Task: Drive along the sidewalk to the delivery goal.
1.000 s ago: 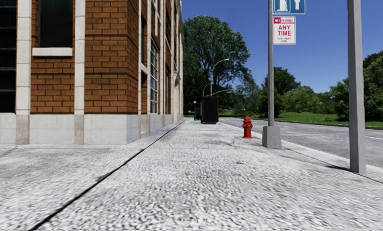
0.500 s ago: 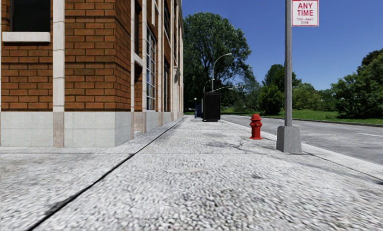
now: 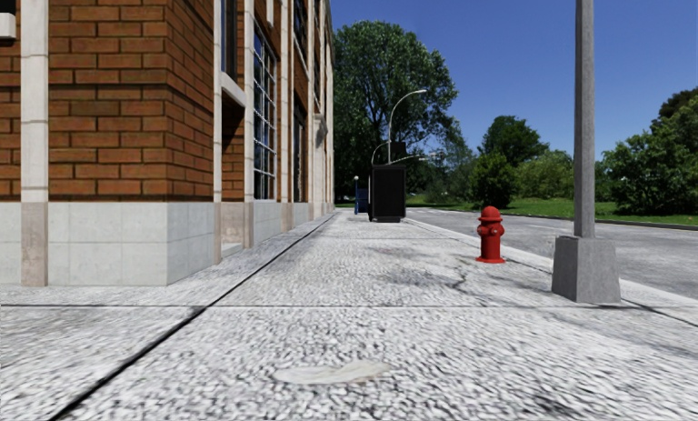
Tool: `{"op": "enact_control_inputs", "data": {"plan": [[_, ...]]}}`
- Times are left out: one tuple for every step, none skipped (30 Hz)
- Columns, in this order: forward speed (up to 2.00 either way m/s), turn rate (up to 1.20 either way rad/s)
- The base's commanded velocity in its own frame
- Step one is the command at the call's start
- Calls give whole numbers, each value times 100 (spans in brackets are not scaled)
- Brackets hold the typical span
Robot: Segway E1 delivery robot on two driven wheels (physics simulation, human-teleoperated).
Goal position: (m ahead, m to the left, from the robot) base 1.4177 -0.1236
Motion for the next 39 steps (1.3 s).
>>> {"op": "enact_control_inputs", "data": {"plan": [[161,-12],[160,-14],[159,-16],[159,-16],[159,-18],[159,-18],[159,-18],[159,-19],[159,-23],[159,-27],[159,-27],[159,-29],[159,-29],[159,-29],[159,-29],[158,-29],[158,-29],[156,-15],[156,-15],[149,0],[135,0],[115,0],[115,0],[98,0],[77,0],[0,0],[0,0],[0,0],[0,0],[0,0],[0,0],[0,0],[0,0],[0,0],[0,0],[0,0],[0,0],[0,0],[0,0]]}}
